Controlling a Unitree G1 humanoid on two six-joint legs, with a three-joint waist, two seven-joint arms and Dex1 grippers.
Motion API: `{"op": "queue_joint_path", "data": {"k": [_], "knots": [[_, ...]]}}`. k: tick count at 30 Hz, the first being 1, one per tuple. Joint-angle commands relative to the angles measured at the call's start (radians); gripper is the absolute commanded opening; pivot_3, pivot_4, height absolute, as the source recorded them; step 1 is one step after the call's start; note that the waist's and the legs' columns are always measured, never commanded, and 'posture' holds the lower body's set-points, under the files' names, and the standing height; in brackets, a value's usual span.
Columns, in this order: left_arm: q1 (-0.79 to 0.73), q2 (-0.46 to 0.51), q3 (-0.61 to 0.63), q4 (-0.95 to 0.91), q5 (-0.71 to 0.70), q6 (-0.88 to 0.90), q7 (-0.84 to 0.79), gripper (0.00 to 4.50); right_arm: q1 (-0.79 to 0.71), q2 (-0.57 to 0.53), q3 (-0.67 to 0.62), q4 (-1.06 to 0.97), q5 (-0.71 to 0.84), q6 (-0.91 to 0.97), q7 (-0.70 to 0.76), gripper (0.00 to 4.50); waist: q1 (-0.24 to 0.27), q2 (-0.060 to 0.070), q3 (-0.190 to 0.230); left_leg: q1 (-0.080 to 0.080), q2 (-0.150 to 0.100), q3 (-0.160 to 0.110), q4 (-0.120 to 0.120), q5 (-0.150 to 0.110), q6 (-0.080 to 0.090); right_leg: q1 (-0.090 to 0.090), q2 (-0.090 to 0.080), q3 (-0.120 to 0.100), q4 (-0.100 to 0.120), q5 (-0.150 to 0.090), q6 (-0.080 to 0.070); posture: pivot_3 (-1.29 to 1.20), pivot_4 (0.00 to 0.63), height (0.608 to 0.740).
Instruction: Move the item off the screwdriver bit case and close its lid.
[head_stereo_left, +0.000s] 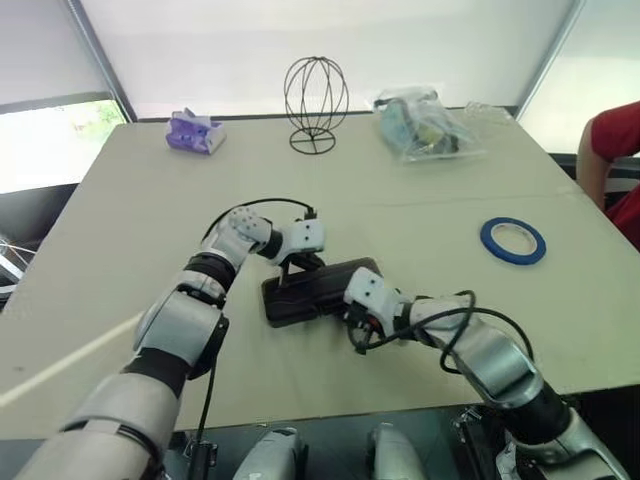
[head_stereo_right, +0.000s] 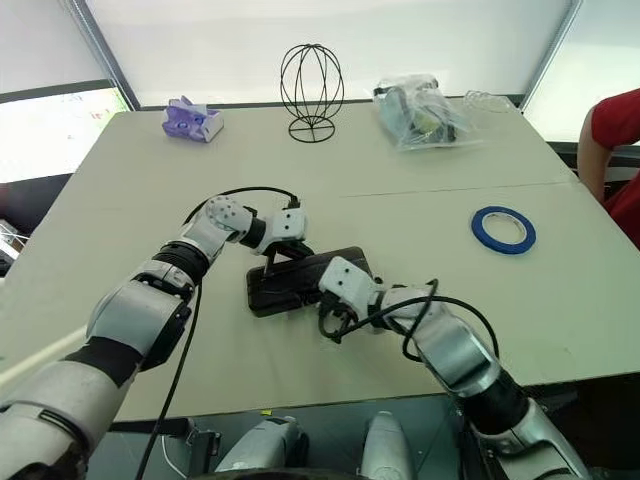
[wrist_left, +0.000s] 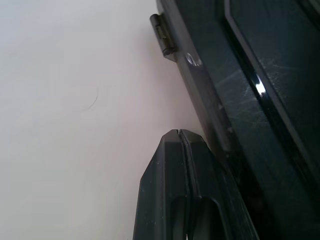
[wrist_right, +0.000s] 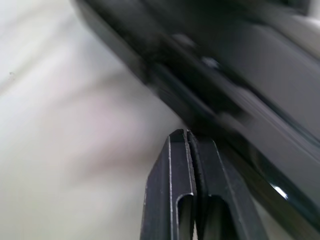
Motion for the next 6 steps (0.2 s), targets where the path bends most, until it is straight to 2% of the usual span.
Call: {"op": "queue_joint_path", "data": {"k": [1,4,6], "knots": [[-0.058,0.072,0.104,0.024,-0.063,0.048,0.086,0.00,0.127,0.009,-0.178,-0.252,0.180,0.092,0.061,0.09,-0.005,0.000,0.002,0.000,0.001,0.000,0.000,0.000,0.000,-0.001,0.001,0.000,0.000,0.000,0.000,0.00,0.150,0.740],[-0.095,0.152,0.243,0.014,-0.184,0.140,0.055,0.00,0.218,0.004,-0.454,-0.342,0.331,0.133,0.129,0.09,-0.024,0.000,0.005,-0.006,0.002,0.002,0.000,0.000,0.000,-0.009,0.001,0.001,0.004,0.000,0.000,0.00,0.150,0.740],[-0.089,0.197,0.303,-0.008,-0.236,0.186,0.027,0.00,0.217,-0.017,-0.577,-0.312,0.355,0.118,0.117,0.09,-0.031,0.000,0.006,-0.010,0.002,0.002,0.001,0.000,0.000,-0.011,0.001,0.000,0.004,0.000,0.000,0.00,0.150,0.740]]}}
